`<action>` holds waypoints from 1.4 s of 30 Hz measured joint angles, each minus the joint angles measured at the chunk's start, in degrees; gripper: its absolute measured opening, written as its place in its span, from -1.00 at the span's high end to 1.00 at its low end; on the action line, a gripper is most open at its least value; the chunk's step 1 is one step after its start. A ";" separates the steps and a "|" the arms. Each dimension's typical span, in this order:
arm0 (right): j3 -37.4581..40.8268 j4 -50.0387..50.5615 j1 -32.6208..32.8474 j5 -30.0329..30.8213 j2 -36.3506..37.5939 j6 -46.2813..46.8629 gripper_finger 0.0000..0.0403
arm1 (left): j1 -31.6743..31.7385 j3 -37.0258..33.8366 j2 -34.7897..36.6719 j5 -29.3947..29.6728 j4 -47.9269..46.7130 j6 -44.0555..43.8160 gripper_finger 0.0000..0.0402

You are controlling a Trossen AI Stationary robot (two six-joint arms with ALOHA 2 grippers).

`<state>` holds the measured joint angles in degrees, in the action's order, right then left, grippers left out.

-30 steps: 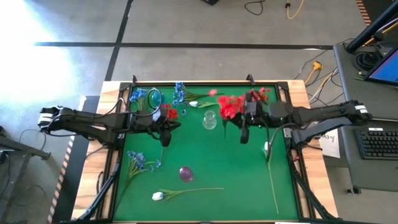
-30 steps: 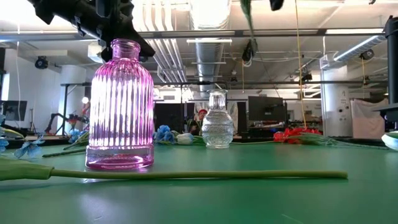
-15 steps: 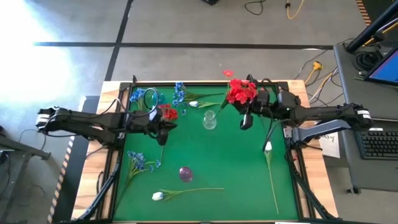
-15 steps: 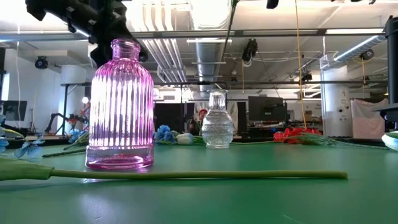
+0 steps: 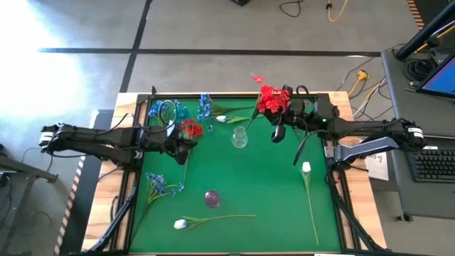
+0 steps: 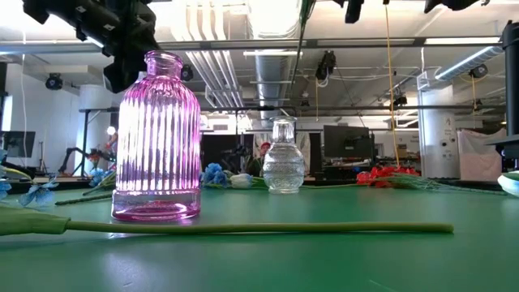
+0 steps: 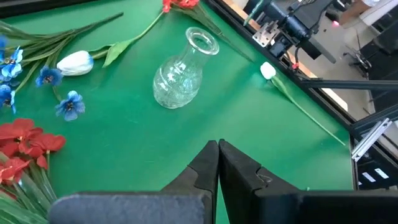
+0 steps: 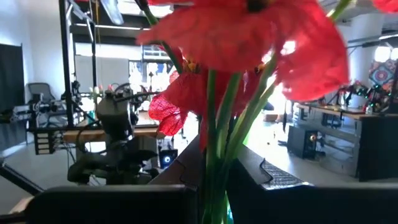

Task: Sort flowers into vase by color
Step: Put the bottom red flowers into the transparent vase

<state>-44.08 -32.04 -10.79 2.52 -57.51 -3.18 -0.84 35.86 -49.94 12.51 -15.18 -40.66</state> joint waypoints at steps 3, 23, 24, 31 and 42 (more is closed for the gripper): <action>1.33 -0.83 0.01 0.00 -0.55 0.20 0.81 | -0.31 0.00 -0.57 0.00 -0.25 0.02 1.00; 8.58 -14.17 -0.39 2.26 -2.97 -2.75 0.81 | -1.79 0.00 -1.09 0.00 -3.46 -2.10 1.00; 8.58 -14.18 -0.39 2.95 -3.09 -3.21 0.81 | -1.79 0.00 -1.09 0.00 -3.45 -2.10 1.00; 8.58 -18.00 -0.50 5.21 -7.08 -3.61 0.81 | -1.79 0.00 -1.07 0.31 -3.45 -1.90 1.00; 8.55 -19.54 -0.50 6.69 -11.39 -1.31 0.81 | -1.79 0.00 -1.09 0.52 -4.39 -1.97 1.00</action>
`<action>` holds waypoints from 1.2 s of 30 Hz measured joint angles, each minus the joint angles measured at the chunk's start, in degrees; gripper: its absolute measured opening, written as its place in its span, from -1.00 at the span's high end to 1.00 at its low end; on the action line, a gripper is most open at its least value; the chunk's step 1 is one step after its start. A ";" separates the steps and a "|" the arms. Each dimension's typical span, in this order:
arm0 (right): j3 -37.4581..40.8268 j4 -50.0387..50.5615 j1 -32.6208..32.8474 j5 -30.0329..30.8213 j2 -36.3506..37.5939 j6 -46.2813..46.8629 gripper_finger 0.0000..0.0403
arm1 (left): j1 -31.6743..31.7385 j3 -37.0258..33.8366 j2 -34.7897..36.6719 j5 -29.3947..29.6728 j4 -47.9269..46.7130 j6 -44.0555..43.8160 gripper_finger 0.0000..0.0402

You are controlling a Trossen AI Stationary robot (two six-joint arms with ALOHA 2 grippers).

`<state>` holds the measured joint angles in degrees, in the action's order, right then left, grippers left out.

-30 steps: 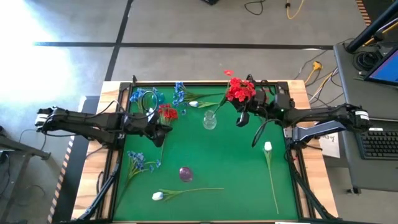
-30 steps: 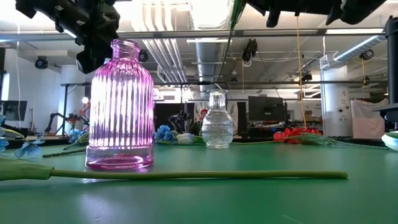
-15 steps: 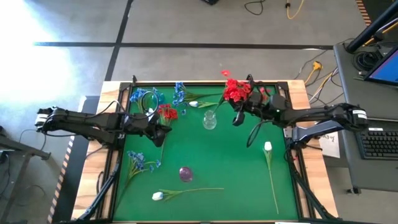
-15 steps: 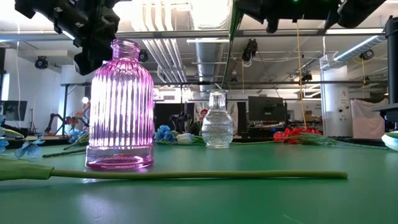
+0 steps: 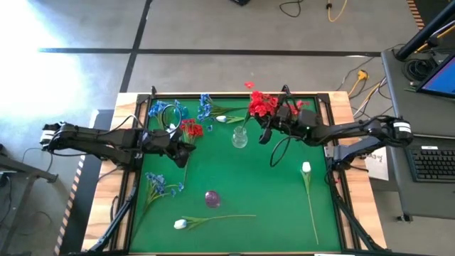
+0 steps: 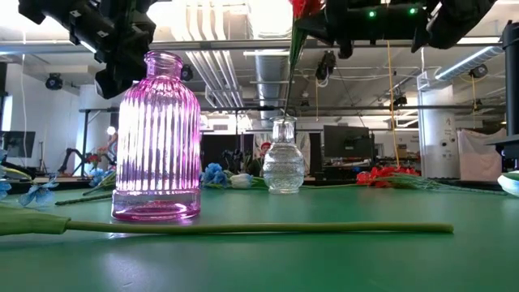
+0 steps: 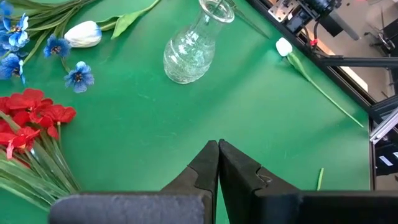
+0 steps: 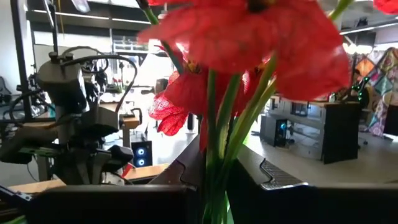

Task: Sort flowers into vase by color
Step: Put the bottom red flowers into the transparent vase

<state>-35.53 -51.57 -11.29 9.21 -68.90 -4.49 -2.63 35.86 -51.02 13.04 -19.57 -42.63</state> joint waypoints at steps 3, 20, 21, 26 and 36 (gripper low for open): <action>0.00 0.73 0.00 -0.04 -0.19 0.85 0.81 | 0.00 0.00 0.02 0.02 -0.02 -0.57 1.00; -0.02 6.09 -0.17 -0.07 -0.22 1.24 0.41 | 0.00 0.00 0.00 2.99 -3.02 -6.30 1.00; -0.02 6.64 -0.17 -0.07 -0.22 0.89 0.35 | 0.06 0.00 0.00 3.12 -3.36 -7.11 1.00; -0.02 10.15 -0.22 -0.07 -0.22 0.83 0.11 | 0.20 0.00 0.00 4.59 -4.60 -11.12 1.00; -0.02 14.32 -0.50 -0.09 -0.20 0.13 -0.25 | 1.92 0.00 0.00 8.68 -5.89 -14.44 1.00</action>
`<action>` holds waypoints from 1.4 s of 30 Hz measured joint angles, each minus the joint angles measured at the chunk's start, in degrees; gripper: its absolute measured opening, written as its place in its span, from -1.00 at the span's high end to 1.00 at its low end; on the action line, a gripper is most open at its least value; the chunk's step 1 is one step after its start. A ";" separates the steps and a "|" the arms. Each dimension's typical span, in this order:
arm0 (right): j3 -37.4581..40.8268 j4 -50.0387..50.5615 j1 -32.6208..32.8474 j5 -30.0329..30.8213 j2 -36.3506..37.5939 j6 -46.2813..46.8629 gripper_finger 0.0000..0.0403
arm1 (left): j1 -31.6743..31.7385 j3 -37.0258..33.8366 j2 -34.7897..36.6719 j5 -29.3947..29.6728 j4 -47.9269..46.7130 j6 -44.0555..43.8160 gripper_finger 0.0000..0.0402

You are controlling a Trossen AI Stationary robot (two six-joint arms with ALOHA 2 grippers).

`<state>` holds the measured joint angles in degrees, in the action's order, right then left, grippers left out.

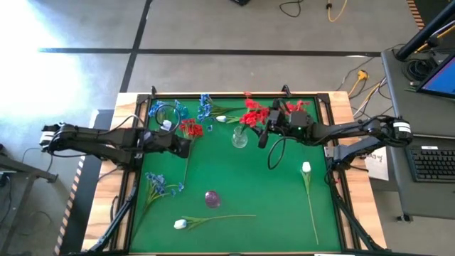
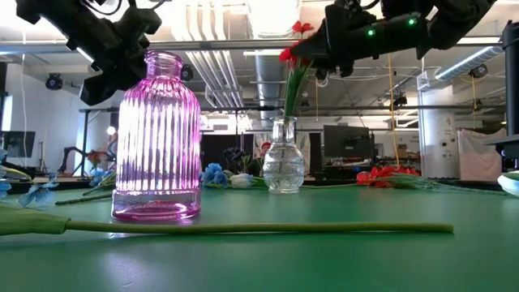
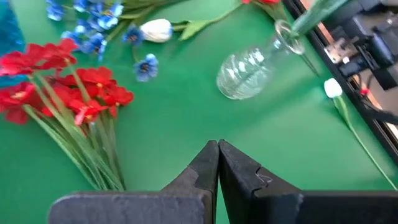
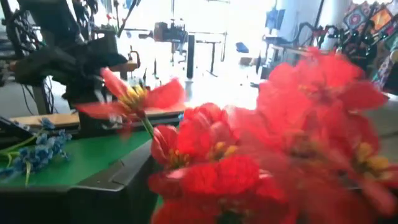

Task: Sort flowers into vase by color
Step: Put the bottom red flowers into the transparent vase

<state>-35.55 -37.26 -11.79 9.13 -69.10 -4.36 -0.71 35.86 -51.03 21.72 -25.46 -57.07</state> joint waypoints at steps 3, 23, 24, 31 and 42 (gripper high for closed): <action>-0.02 1.05 0.00 0.02 0.02 -0.02 -0.35 | 0.76 0.00 0.00 0.38 -1.75 -1.23 1.00; -0.04 11.47 -0.25 2.29 4.86 2.45 -0.74 | 2.14 0.00 0.01 3.61 -8.24 -5.34 1.00; -0.04 12.20 -0.24 2.85 5.00 2.55 -0.74 | 2.32 0.00 0.00 3.86 -9.15 -5.98 1.00; -0.04 13.78 -0.26 3.08 5.27 3.33 -0.74 | 3.48 0.00 0.02 3.96 -16.23 -11.04 1.00; -0.04 14.06 -0.26 3.06 5.27 3.88 -0.74 | 4.54 0.00 0.04 4.89 -19.19 -11.26 1.00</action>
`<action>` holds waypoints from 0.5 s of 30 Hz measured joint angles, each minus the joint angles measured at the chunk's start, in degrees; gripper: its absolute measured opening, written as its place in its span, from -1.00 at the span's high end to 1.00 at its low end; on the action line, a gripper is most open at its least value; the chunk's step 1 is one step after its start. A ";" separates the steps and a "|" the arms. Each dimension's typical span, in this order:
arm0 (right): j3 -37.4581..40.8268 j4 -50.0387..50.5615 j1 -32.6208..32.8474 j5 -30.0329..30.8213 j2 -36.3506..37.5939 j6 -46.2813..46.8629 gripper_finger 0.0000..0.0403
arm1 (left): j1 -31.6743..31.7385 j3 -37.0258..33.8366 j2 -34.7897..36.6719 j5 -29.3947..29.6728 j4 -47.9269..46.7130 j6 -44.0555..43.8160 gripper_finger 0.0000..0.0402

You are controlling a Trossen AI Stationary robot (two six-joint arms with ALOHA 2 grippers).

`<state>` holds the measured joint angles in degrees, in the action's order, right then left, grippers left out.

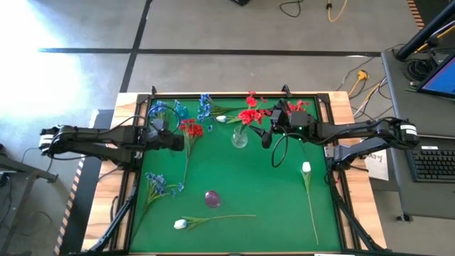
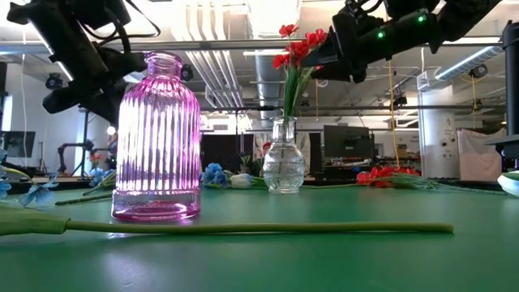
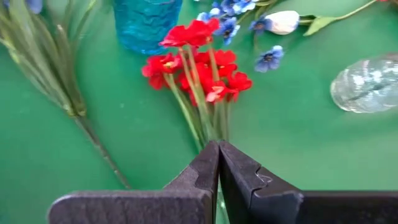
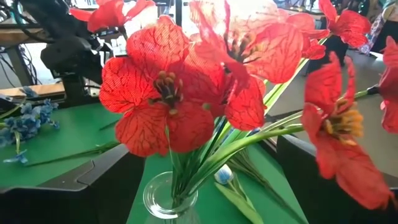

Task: Sort flowers into vase by color
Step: Put the bottom red flowers into the transparent vase

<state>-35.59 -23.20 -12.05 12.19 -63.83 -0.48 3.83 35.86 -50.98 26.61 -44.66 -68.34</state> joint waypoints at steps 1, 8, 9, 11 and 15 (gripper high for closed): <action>0.00 0.03 0.00 0.00 0.00 0.02 -0.74 | 0.18 0.00 0.00 0.00 -0.42 0.00 1.00; 0.00 0.07 0.00 0.00 0.00 0.67 -0.74 | 2.17 0.00 0.04 0.02 -1.74 0.04 1.00; 0.00 0.07 0.00 -0.02 0.00 0.69 -0.74 | 2.72 0.00 0.04 0.03 -2.36 0.04 0.99; 0.00 0.07 0.00 -0.02 0.00 0.93 -0.74 | 4.01 0.00 0.04 0.45 -3.81 0.02 0.94; 0.00 0.05 0.00 -0.04 0.00 1.03 -0.74 | 7.24 0.00 -0.10 2.82 -5.79 0.04 0.76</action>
<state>-35.59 -23.15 -12.05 12.14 -63.83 0.54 11.07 35.86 -51.08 29.43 -50.45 -68.29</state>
